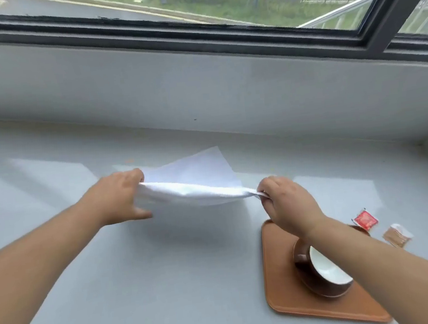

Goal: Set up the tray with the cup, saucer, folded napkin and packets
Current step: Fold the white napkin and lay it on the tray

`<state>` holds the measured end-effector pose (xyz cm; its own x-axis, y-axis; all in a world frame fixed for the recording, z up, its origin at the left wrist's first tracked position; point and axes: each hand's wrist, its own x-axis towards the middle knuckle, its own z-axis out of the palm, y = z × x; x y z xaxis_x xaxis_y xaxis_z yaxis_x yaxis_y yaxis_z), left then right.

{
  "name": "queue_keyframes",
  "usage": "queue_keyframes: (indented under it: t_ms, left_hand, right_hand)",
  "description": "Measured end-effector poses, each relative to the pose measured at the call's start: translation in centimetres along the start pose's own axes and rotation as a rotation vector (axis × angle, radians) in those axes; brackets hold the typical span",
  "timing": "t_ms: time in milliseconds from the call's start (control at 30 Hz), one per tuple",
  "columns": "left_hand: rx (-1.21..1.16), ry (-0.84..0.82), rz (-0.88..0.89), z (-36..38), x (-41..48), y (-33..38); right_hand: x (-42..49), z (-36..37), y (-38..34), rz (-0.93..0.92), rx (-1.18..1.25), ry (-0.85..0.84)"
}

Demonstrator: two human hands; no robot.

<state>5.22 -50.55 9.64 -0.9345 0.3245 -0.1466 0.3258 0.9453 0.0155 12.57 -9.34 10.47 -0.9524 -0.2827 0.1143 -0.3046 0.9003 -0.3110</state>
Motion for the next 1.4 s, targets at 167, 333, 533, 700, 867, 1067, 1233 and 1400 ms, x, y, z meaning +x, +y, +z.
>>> queue_keyframes:
  t_ms: [167,333,533,700,867,1067,1233,1400]
  left_hand:
    - [0.229,-0.081,-0.034,3.2,-2.6,-2.4]
    - [0.170,-0.238,-0.079,5.5,-5.6,-3.5]
    - [-0.088,-0.304,0.006,5.8,-6.9,0.5]
    - [-0.224,-0.179,0.144,4.9,-5.8,7.7]
    - [-0.230,0.020,0.220,5.1,-4.9,10.3]
    - [-0.251,-0.049,0.243,6.7,-6.1,7.9]
    - [-0.143,-0.231,0.202,7.1,-8.0,4.3]
    - [-0.001,-0.361,0.053,7.3,-10.5,0.8]
  right_hand:
    - [-1.7,3.3,-1.7,-0.110,-0.039,-0.121]
    - [-2.3,4.9,-3.8,-0.131,0.020,-0.249]
    - [-0.5,5.4,-7.3,-0.090,0.172,-0.307]
    - [1.4,6.1,-10.1,-0.095,0.166,-0.292]
    - [1.7,6.1,-10.2,-0.142,0.159,-0.291]
    - [0.1,5.9,-7.4,-0.223,0.064,-0.284]
    - [-1.5,6.2,-5.2,-0.283,-0.020,-0.311]
    - [-2.6,6.7,-4.4,-0.337,-0.088,-0.379]
